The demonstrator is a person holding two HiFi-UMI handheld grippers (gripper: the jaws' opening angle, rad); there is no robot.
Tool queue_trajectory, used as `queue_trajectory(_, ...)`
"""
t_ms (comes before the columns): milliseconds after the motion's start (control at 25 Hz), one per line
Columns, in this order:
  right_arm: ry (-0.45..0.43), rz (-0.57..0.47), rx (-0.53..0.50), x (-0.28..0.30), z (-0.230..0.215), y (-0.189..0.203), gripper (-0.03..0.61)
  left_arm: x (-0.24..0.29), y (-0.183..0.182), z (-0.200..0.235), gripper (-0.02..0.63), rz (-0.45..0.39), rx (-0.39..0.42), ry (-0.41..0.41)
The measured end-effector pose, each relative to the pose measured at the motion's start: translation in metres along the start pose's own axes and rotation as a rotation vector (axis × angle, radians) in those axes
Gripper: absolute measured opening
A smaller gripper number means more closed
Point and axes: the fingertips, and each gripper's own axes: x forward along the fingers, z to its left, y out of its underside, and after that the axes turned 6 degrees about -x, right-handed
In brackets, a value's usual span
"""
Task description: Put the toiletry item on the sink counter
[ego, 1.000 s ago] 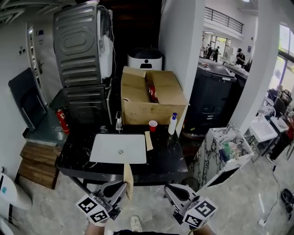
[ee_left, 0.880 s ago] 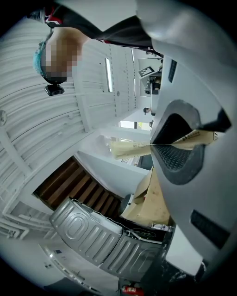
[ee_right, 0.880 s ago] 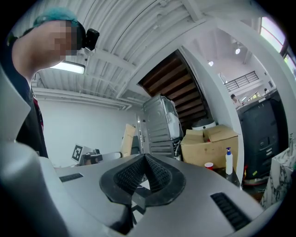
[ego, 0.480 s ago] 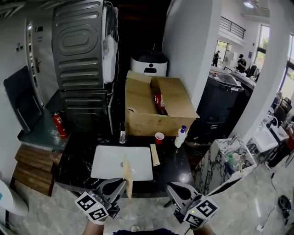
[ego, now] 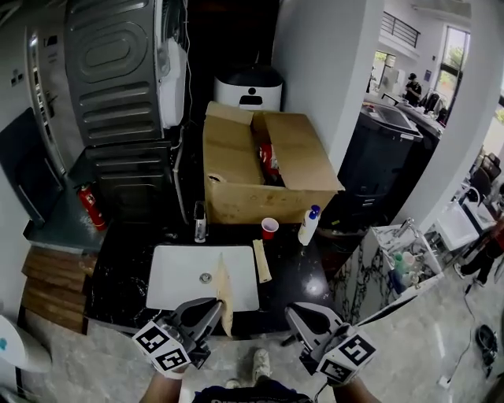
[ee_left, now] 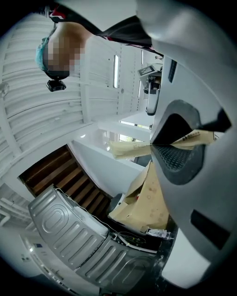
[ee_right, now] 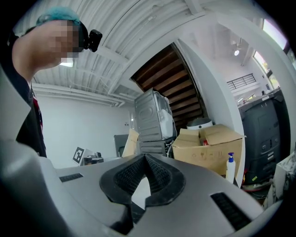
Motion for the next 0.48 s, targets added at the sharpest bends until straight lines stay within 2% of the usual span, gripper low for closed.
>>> queue_trajectory(280, -0.035, -0.059, 0.012, 0.029, -0.063, -0.013, 0.038, 0.064, 0.011, 0.047, 0.017, 0.066, -0.101, -0.088)
queue_trajectory(480, -0.031, -0.040, 0.005, 0.043, -0.116, -0.006, 0.037, 0.124, 0.038, 0.080, 0.017, 0.126, -0.190, -0.116)
